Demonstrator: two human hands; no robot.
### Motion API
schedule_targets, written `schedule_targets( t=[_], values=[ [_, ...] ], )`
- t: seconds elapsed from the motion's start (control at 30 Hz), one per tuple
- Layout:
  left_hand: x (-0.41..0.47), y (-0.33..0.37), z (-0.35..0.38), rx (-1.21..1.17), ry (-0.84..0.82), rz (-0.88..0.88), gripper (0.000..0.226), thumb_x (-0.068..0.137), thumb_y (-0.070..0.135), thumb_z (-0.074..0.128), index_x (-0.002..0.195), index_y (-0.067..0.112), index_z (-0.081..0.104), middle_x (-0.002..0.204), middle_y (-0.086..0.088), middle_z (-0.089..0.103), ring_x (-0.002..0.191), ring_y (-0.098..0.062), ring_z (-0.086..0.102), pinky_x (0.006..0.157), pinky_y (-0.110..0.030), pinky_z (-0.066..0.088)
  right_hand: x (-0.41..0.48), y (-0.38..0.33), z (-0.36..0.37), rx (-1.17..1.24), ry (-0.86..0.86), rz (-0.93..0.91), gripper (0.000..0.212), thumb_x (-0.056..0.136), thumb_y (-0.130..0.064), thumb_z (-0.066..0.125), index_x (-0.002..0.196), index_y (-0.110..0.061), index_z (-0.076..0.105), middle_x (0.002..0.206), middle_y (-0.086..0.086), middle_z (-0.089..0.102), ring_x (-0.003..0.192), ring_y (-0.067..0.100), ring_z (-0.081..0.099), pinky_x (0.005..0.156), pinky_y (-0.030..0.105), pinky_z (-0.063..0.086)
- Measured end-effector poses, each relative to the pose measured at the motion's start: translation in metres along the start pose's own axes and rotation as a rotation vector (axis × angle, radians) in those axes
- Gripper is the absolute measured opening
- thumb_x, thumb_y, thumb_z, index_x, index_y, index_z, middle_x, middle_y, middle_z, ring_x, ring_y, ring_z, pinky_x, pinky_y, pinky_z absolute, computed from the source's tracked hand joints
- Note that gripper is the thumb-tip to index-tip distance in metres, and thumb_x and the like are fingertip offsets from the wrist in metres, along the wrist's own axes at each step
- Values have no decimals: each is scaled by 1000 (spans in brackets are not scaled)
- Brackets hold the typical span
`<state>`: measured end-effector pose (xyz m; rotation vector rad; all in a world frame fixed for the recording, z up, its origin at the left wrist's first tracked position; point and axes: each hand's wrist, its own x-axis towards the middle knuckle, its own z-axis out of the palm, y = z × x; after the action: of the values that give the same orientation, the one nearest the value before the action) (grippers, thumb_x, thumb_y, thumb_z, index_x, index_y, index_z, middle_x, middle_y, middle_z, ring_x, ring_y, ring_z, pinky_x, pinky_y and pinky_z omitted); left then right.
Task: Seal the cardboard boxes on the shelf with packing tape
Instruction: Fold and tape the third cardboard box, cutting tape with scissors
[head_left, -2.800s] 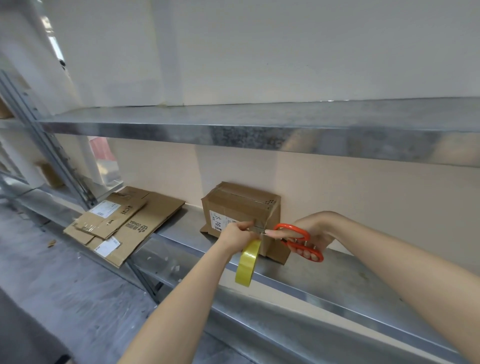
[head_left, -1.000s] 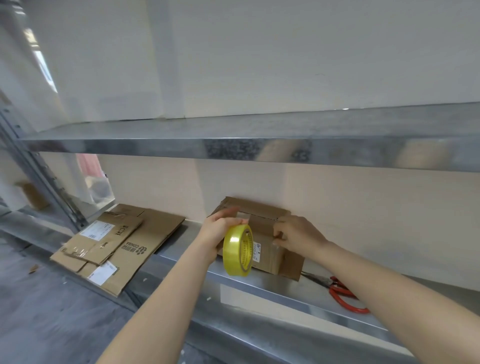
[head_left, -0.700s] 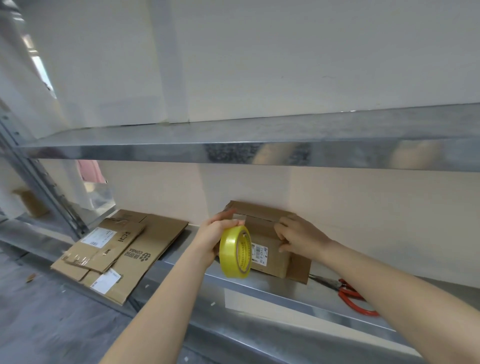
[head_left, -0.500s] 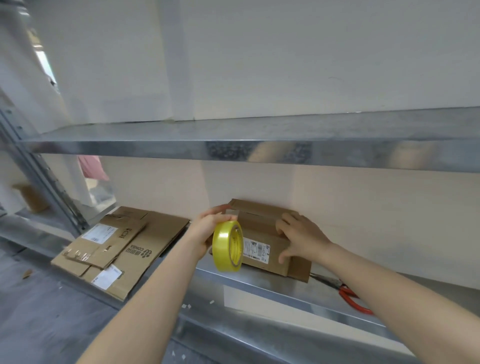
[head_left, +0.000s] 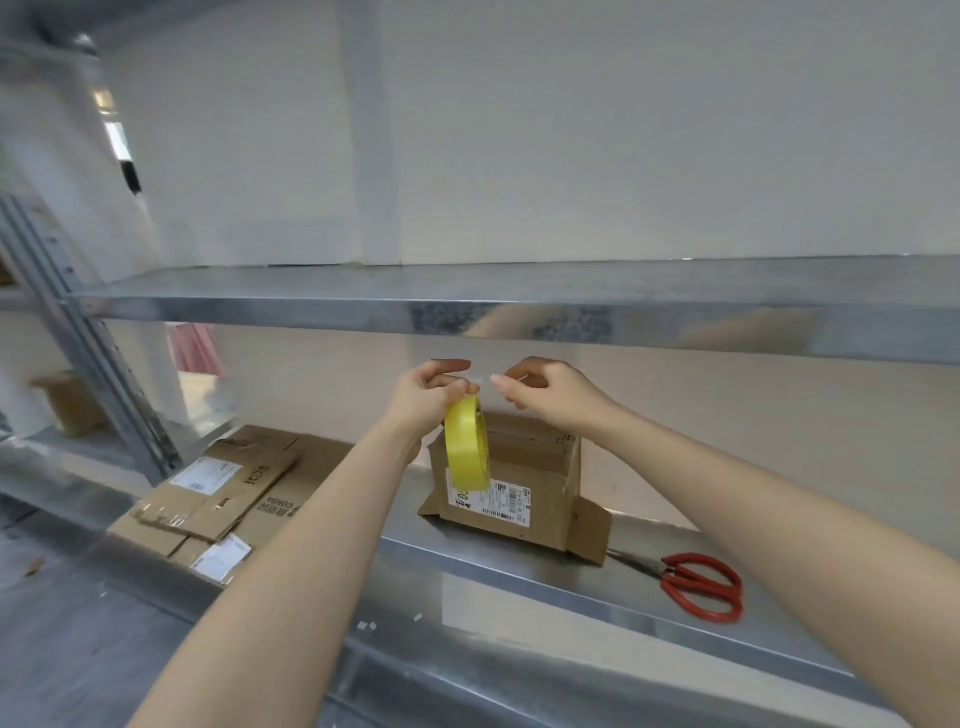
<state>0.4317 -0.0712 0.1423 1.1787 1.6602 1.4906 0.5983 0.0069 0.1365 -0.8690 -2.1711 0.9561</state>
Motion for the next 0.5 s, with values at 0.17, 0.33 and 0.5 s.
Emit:
schedule_targets(
  t=[0.17,0.33,0.5],
  values=[
    [-8,13,2,-34,12,7,28,94,-2,52,121,2,60,83,-1,68,61,-4,63,50,-14,46,-18,-10,8,16,-220,-9,40,77,-62,66,90,-24,66,89,-15,65,85,2,60,76,21,45],
    [-6,16,-17,97,70,17,25,95,-4,46,117,0,57,82,-1,64,35,-2,52,33,-12,31,-14,-13,17,-40,-314,-130,44,91,-49,58,58,-21,52,56,-11,34,54,6,31,55,28,24],
    [10,-2,-38,81,104,61,28,92,-5,54,119,1,58,88,-7,66,38,-1,50,38,-13,38,7,-18,21,-203,-284,-190,38,94,-46,55,67,-18,55,61,-8,43,57,7,39,59,28,32]
  ],
)
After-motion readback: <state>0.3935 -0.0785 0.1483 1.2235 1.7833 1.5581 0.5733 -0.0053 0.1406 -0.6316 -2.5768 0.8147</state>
